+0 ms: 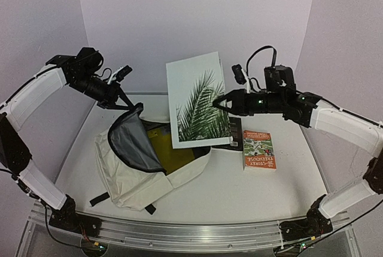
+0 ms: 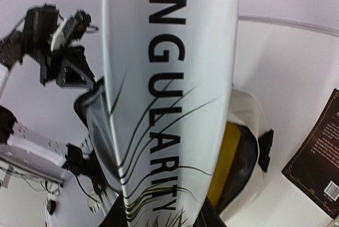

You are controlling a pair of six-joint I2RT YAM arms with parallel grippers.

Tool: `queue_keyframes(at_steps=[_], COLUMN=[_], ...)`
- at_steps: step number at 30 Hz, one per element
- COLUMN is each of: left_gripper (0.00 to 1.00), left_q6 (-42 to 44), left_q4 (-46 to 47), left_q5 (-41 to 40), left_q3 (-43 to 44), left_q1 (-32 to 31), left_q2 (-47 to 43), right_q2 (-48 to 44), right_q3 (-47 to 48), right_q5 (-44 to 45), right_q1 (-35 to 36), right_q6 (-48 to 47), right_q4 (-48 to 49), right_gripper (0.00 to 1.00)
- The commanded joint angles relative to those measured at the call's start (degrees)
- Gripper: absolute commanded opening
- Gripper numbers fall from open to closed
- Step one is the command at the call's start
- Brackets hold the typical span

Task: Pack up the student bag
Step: Pick up the book from the student bag, then place the book in the student bag.

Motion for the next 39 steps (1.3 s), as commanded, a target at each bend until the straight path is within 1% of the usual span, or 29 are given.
queue_keyframes(at_steps=[1,5,9,11,17,25,30,32,37,39], left_gripper=[0.0,0.0,0.0,0.0,0.0,0.0,0.0,0.0,0.0,0.0], left_q6=[2.56,3.72,6.12,7.23,9.92,14.79,16.11,15.76,10.03,8.75], left_q4=[0.6,-0.49,-3.37,-4.58,-5.12,-10.92,-12.04,-9.71,5.72,8.39], left_q5=[7.86,10.25,12.31,12.94,15.72,16.94,16.61,16.15,15.24,16.65], left_q3=[5.22,6.66,9.85,11.64,16.44,28.65,34.65,34.66,28.26,28.44], left_q1=[0.49,0.5,0.43,0.41,-0.32,-4.0,-6.56,-6.7,-6.73,-6.71], left_q2=[-0.21,1.95,5.29,7.07,12.24,21.28,24.88,24.5,20.2,20.57], right_q2=[2.11,5.76,11.05,13.38,19.82,24.88,29.19,30.76,34.13,34.77], right_q3=[3.79,6.3,10.62,11.58,13.53,14.17,14.05,13.82,14.48,15.23], right_q5=[-4.19,-8.76,-9.48,-8.94,-11.16,-20.66,-26.48,-28.28,-29.74,-30.12], right_q1=[0.12,0.13,0.32,1.05,5.71,8.65,9.32,9.49,10.91,11.36], right_q6=[-12.52,-17.28,-21.93,-23.16,-24.46,-27.69,-29.19,-29.92,-30.61,-30.91], right_q4=[-12.99,-17.71,-25.63,-27.85,-29.99,-30.66,-30.44,-30.43,-30.43,-30.43], right_gripper=[0.24,0.24,0.24,0.24,0.23,0.23,0.22,0.22,0.21,0.21])
